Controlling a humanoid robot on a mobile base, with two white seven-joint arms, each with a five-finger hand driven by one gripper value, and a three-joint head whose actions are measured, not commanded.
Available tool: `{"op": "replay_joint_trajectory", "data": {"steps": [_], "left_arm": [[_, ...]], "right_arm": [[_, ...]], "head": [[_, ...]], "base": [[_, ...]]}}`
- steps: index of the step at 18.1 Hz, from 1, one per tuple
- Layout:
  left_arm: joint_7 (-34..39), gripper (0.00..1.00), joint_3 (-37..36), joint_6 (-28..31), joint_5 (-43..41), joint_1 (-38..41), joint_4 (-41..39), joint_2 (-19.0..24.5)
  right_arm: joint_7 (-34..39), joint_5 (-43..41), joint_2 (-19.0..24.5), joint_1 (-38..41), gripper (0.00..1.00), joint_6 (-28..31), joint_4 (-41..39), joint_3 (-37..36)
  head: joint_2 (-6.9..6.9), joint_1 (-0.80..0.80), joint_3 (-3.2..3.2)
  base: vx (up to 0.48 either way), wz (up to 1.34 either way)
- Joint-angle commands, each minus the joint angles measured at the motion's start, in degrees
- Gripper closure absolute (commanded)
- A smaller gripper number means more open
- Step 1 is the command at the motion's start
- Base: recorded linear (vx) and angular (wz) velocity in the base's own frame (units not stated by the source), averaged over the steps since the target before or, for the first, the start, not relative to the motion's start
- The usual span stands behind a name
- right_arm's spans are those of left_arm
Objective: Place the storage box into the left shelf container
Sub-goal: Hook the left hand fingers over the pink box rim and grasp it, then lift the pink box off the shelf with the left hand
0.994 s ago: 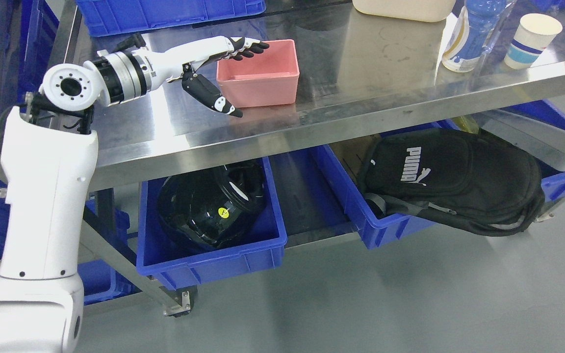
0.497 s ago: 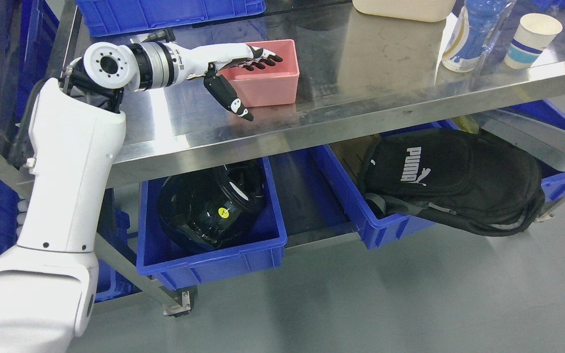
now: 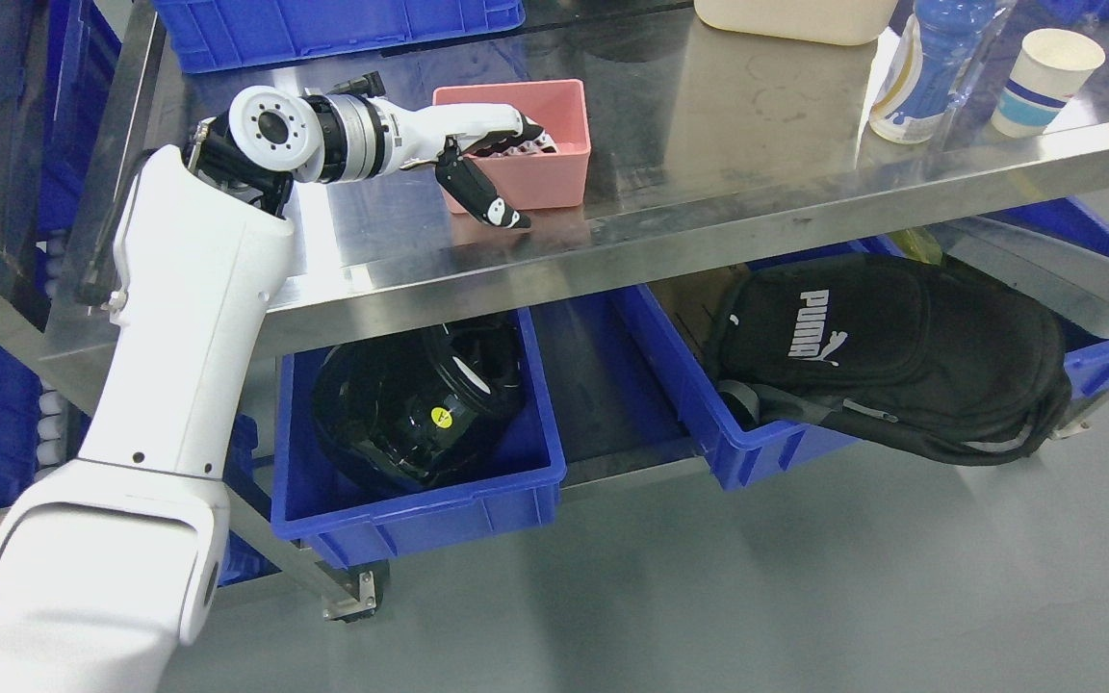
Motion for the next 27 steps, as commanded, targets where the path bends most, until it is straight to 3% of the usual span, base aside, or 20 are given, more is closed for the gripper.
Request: {"op": "replay_joint_trajectory", "data": {"steps": [1, 2, 4, 6, 8, 19, 27], "left_arm": [[-0.1, 0.78, 7.2, -0.8, -0.4, 0.6, 6.9, -3.4], [-0.1, 0.83, 9.0, -0.9, -0.3, 0.7, 7.0, -3.4], [0.4, 0.84, 10.8, -2.1, -0.3, 0.7, 7.1, -3.4], [2.5, 0.86, 11.6, -12.5, -0.4, 1.7, 7.6, -3.4], [3.6, 0.99, 15.6, -23.3, -0.2, 3.5, 8.8, -3.4], [3.0, 0.99, 30.2, -25.8, 2.8, 4.5, -4.4, -3.4], [-5.7, 0.99, 29.5, -25.9, 11.7, 15.8, -26.8, -3.4]], "right_arm": [[10.0, -0.2, -1.0, 1.5, 0.00, 0.0, -1.0, 0.0], [10.0, -0.2, -1.0, 1.5, 0.00, 0.0, -1.0, 0.0], [10.0, -0.2, -1.0, 1.5, 0.00, 0.0, -1.0, 0.0], [10.0, -0.2, -1.0, 1.5, 0.00, 0.0, -1.0, 0.0], [10.0, -0.2, -1.0, 1.5, 0.00, 0.0, -1.0, 0.0], [10.0, -0.2, -1.0, 1.5, 0.00, 0.0, -1.0, 0.0], [10.0, -0.2, -1.0, 1.5, 0.00, 0.0, -1.0, 0.0]], "head": [[0.00, 0.00, 0.00], [0.00, 0.00, 0.00], [0.00, 0.00, 0.00], [0.00, 0.00, 0.00], [0.00, 0.00, 0.00], [0.00, 0.00, 0.00], [0.00, 0.00, 0.00]], "base": [[0.000, 0.00], [0.000, 0.00], [0.000, 0.00], [-0.004, 0.01], [-0.012, 0.08], [-0.002, 0.01], [0.000, 0.00]]}}
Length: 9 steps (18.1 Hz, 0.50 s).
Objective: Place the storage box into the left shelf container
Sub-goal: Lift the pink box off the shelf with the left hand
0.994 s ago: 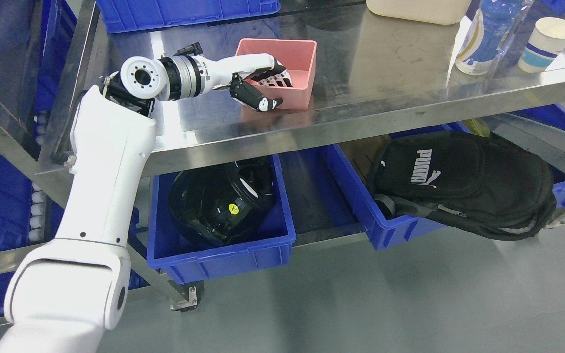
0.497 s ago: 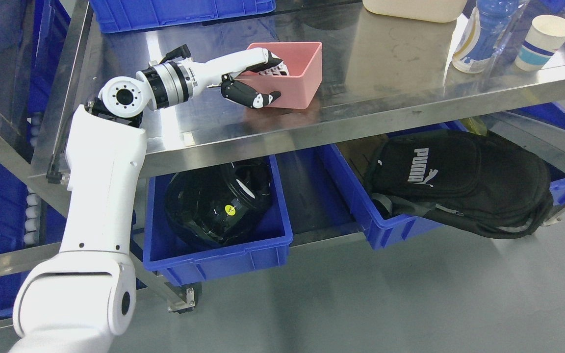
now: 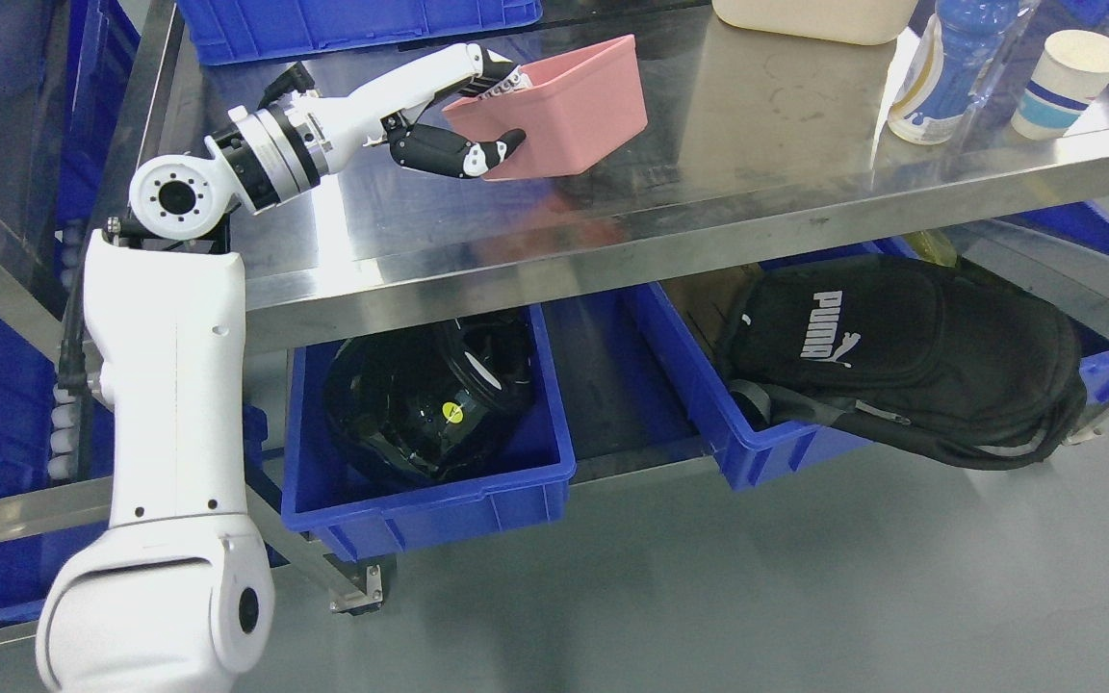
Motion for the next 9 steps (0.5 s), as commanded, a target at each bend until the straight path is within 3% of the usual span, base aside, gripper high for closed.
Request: {"op": "replay_joint_trajectory", "data": {"steps": [1, 4, 9], "left_arm": [[-2.9, 0.99, 3.2, -0.2, 5.4, 9.3, -20.8, 0.7], [-2.8, 0.99, 0.9, -3.3, 8.0, 15.0, -25.3, 0.7], [-2.3, 1.00, -2.7, -7.6, 8.7, 17.4, -26.9, 0.7]], "right_arm": [[10.0, -0.2, -1.0, 1.5, 0.00, 0.0, -1.0, 0.0], [10.0, -0.2, -1.0, 1.5, 0.00, 0.0, -1.0, 0.0], [10.0, -0.2, -1.0, 1.5, 0.00, 0.0, -1.0, 0.0]], "head": [[0.00, 0.00, 0.00], [0.00, 0.00, 0.00], [0.00, 0.00, 0.00]], "base": [[0.000, 0.00], [0.000, 0.00], [-0.078, 0.08]]}}
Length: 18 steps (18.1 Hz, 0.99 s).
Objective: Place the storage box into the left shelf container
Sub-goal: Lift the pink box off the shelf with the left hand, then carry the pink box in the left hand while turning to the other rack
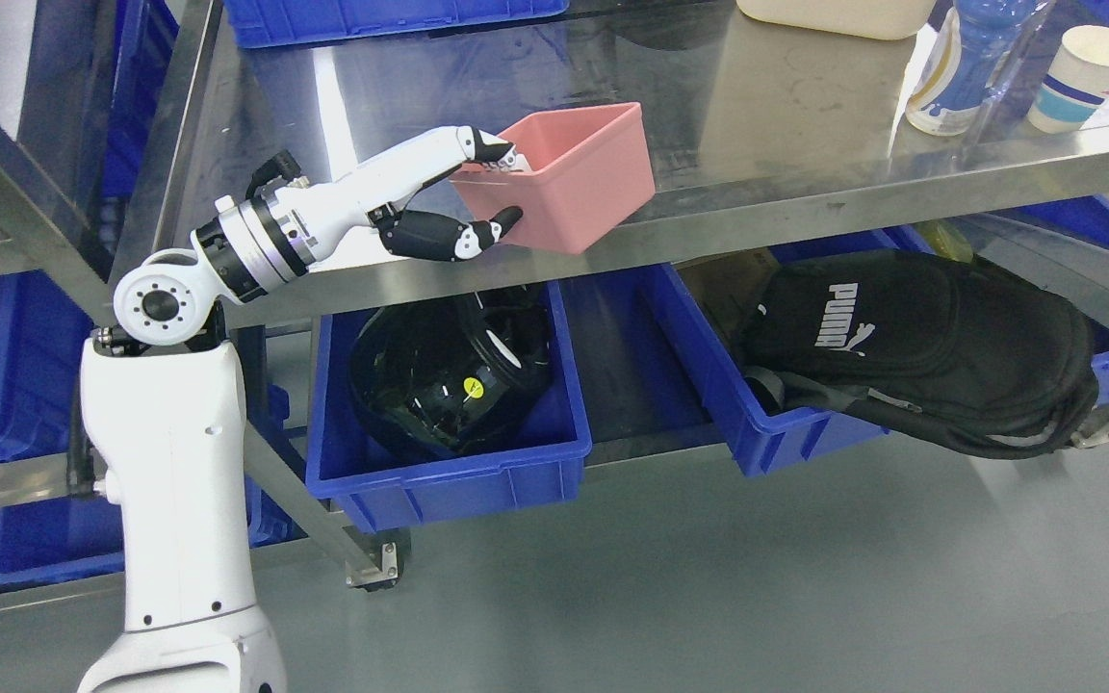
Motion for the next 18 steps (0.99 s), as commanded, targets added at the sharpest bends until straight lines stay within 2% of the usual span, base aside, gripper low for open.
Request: {"op": "replay_joint_trajectory", "data": {"steps": [1, 6, 10, 13, 18], "left_arm": [[0.3, 1.00, -3.2, -2.2, 2.0, 5.4, -12.1, 0.9], [0.7, 1.00, -5.1, -5.3, 2.0, 10.9, -12.3, 0.9], [3.0, 1.00, -5.8, -7.1, 2.0, 15.2, -12.3, 0.9], [6.0, 1.00, -8.0, -7.9, 2.0, 18.1, -12.3, 0.9], [6.4, 1.00, -7.9, -7.8, 1.9, 19.3, -12.0, 0.9]], "right_arm": [[10.0, -0.2, -1.0, 1.5, 0.00, 0.0, -1.0, 0.0], [10.0, -0.2, -1.0, 1.5, 0.00, 0.0, -1.0, 0.0], [10.0, -0.2, -1.0, 1.5, 0.00, 0.0, -1.0, 0.0], [10.0, -0.2, -1.0, 1.5, 0.00, 0.0, -1.0, 0.0], [10.0, -0.2, -1.0, 1.5, 0.00, 0.0, -1.0, 0.0]], "head": [[0.00, 0.00, 0.00], [0.00, 0.00, 0.00], [0.00, 0.00, 0.00], [0.00, 0.00, 0.00], [0.03, 0.00, 0.00]], "base": [[-0.128, 0.15], [-0.100, 0.27], [-0.056, 0.81], [-0.056, 1.33], [0.000, 1.70]]}}
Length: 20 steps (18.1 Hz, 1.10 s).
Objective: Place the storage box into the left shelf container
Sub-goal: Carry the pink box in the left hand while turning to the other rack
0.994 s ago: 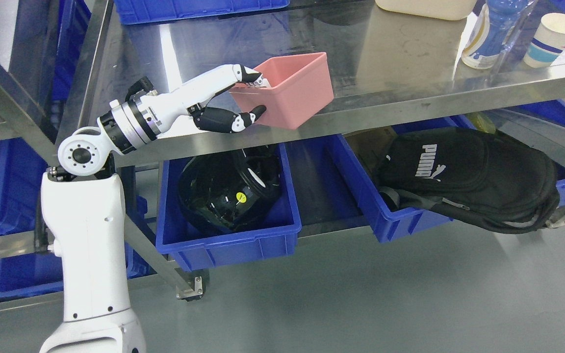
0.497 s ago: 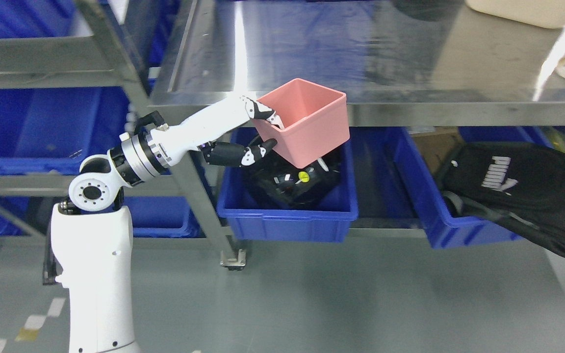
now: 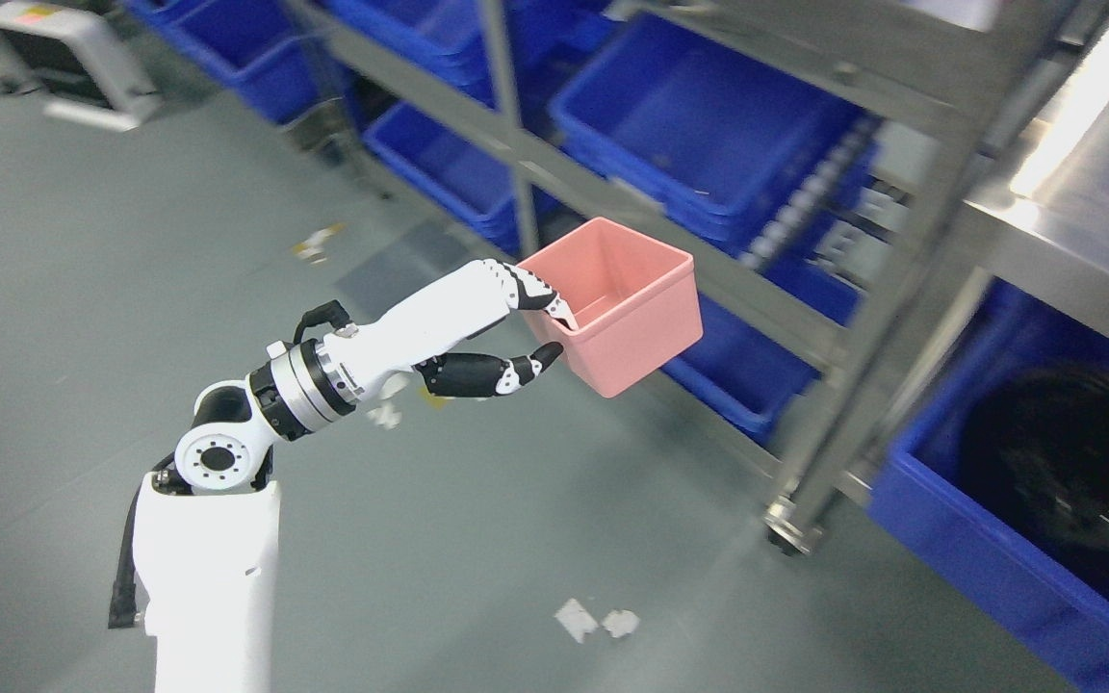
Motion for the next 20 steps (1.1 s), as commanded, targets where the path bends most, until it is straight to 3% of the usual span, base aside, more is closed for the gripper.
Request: {"op": "replay_joint_trajectory", "data": {"steps": [1, 9, 20], "left_arm": [[0.2, 1.00, -2.5, -0.2, 0.1, 4.0, -2.1, 1.0], [0.1, 0.99, -0.7, -0.4, 0.0, 5.7, -2.2, 1.0], [0.3, 0.99, 1.6, -4.4, 0.1, 8.5, -2.2, 1.0]], "right_arm": [[10.4, -0.2, -1.0, 1.5, 0.00, 0.0, -1.0, 0.0], [10.4, -0.2, -1.0, 1.5, 0.00, 0.0, -1.0, 0.0], [10.4, -0.2, -1.0, 1.5, 0.00, 0.0, -1.0, 0.0]], "head": [[0.00, 0.00, 0.00], [0.00, 0.00, 0.00], [0.00, 0.00, 0.00]], "base": [[0.173, 1.95], [0.382, 1.30], [0.530, 0.25]]}}
